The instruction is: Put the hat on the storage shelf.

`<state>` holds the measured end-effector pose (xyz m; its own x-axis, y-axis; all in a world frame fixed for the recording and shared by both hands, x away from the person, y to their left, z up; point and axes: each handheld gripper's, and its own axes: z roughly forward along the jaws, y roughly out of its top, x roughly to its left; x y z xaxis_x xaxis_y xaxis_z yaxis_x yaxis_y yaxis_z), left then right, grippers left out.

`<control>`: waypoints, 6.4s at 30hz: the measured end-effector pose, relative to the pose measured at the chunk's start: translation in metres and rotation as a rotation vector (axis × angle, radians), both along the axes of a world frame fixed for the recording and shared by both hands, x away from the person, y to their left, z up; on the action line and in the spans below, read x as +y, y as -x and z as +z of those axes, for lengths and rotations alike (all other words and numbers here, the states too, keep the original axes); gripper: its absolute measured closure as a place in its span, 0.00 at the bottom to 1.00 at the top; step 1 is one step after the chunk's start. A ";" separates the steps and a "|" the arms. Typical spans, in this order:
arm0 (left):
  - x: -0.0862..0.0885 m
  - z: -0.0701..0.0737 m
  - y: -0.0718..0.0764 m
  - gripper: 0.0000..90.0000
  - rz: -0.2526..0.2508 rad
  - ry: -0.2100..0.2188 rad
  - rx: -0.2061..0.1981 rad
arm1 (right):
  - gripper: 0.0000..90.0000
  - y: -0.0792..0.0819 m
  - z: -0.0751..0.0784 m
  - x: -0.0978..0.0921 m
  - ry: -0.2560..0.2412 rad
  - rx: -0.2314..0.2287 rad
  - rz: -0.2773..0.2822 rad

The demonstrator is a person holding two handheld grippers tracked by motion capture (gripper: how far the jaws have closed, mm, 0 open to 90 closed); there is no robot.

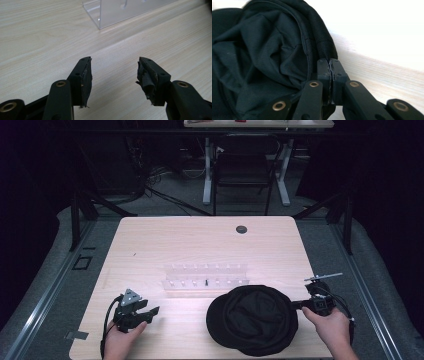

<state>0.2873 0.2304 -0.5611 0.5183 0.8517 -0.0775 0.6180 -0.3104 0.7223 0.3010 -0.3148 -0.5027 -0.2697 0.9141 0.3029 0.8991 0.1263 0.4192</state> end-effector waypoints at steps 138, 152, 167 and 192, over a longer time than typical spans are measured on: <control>-0.005 -0.007 -0.001 0.47 -0.004 0.006 0.012 | 0.99 0.004 0.119 0.023 -0.667 0.080 0.223; -0.006 -0.006 -0.002 0.45 -0.012 0.004 0.016 | 0.99 0.002 0.141 0.018 -0.708 0.021 0.228; -0.007 -0.005 -0.001 0.45 -0.021 -0.001 0.012 | 0.99 -0.006 0.164 0.026 -0.743 -0.027 0.247; -0.008 -0.005 -0.002 0.46 -0.026 0.003 0.002 | 0.99 -0.039 0.187 0.038 -0.792 -0.120 0.210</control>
